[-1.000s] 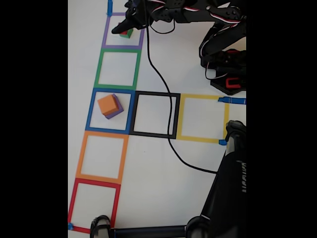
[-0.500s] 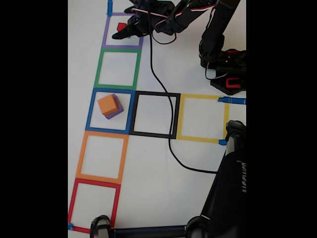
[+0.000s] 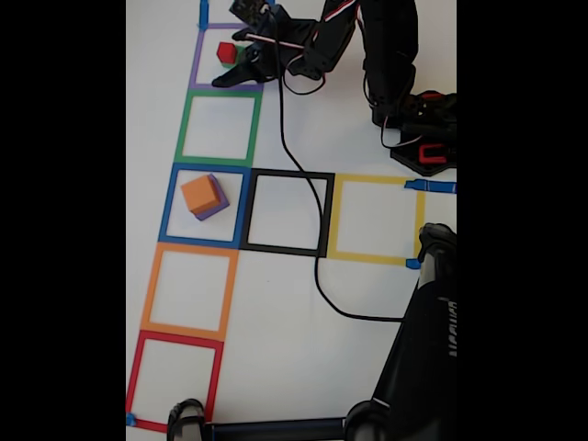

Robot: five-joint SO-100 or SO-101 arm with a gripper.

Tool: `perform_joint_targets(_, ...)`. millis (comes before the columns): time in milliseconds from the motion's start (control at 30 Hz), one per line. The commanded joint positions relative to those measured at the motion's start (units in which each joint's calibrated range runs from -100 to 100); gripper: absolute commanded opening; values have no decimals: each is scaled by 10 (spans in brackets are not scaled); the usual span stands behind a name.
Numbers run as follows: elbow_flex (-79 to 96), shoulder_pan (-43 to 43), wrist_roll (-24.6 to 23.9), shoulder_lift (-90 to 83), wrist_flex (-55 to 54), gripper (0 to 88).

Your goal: Tower of hanoi

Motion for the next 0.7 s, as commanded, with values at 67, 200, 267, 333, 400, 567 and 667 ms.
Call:
perform_joint_targets(67,-45,-14,0,21,-23,344)
perform_joint_targets(200,-49,-10,0,25,-25,336)
perform_joint_targets(267,-49,-8,0,27,-24,323)
perform_joint_targets(333,-49,-7,0,28,-24,299)
perform_joint_targets(400,-49,-7,0,28,-24,284)
perform_joint_targets(567,-48,-6,0,30,-24,245)
perform_joint_targets(667,-48,-5,0,31,-24,216)
